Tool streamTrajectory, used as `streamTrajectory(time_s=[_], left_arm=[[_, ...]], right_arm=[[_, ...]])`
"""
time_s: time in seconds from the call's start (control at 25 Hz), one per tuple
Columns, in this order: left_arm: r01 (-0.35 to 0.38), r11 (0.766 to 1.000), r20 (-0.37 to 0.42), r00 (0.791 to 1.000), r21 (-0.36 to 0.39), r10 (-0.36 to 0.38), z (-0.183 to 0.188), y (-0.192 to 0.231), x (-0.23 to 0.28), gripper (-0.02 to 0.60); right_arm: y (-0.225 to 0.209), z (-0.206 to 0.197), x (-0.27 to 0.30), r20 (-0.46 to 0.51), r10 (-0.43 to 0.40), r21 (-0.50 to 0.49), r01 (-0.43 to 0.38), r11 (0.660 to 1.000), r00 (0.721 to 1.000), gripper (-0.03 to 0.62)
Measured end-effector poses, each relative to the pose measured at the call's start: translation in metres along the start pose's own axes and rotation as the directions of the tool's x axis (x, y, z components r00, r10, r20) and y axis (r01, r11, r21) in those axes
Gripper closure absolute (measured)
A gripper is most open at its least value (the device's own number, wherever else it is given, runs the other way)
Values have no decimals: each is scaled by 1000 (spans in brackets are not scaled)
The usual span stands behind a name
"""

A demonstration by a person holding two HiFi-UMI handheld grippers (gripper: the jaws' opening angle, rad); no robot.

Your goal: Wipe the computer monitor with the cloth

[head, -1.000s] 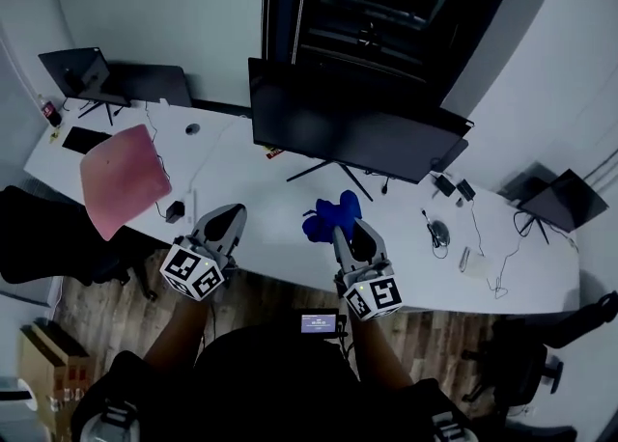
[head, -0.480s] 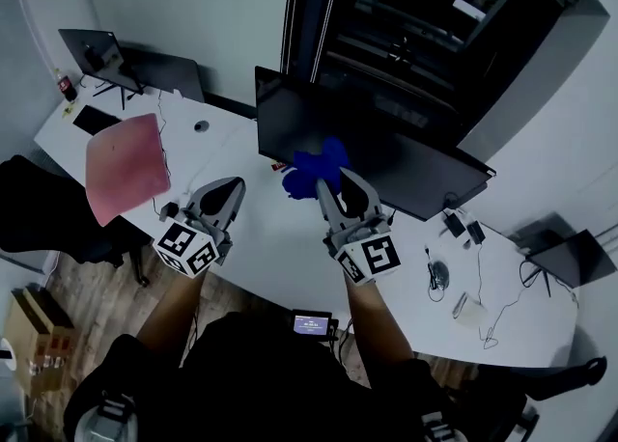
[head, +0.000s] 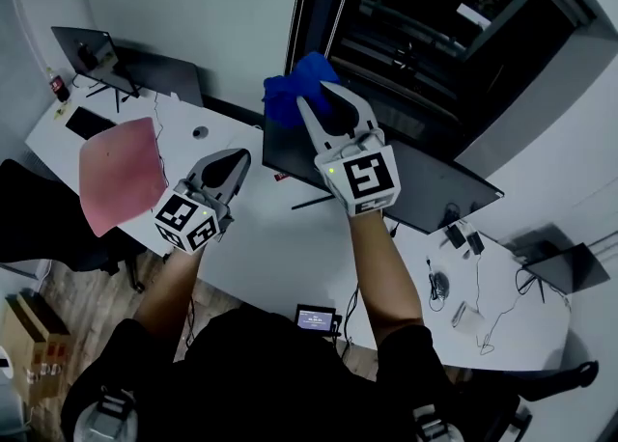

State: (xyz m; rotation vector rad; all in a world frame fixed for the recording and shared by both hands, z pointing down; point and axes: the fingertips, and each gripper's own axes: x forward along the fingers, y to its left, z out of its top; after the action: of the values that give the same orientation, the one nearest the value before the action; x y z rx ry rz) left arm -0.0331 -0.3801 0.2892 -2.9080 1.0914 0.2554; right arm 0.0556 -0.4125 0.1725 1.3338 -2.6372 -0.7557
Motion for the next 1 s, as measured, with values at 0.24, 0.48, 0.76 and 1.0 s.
streamTrajectory(time_s=[0.24,0.48,0.76,1.0], left_arm=[[39,999,25,999,-9,-39,9,21,3,588],[88,996,16,996,-23,-88,5,29,5,588],[149,988,-8,989,-28,-149,-5,34,8,588],[214,976,1,977,-39,-214,-10,26,20,588]], right_arm=[[-12,-14,73,-174,12,-134,-36,990,985,491],[-13,-47,112,-335,38,-184,-105,977,942,491],[-13,-95,119,-570,98,-163,-230,959,816,493],[-15,-98,107,-607,87,-180,-244,953,790,496]])
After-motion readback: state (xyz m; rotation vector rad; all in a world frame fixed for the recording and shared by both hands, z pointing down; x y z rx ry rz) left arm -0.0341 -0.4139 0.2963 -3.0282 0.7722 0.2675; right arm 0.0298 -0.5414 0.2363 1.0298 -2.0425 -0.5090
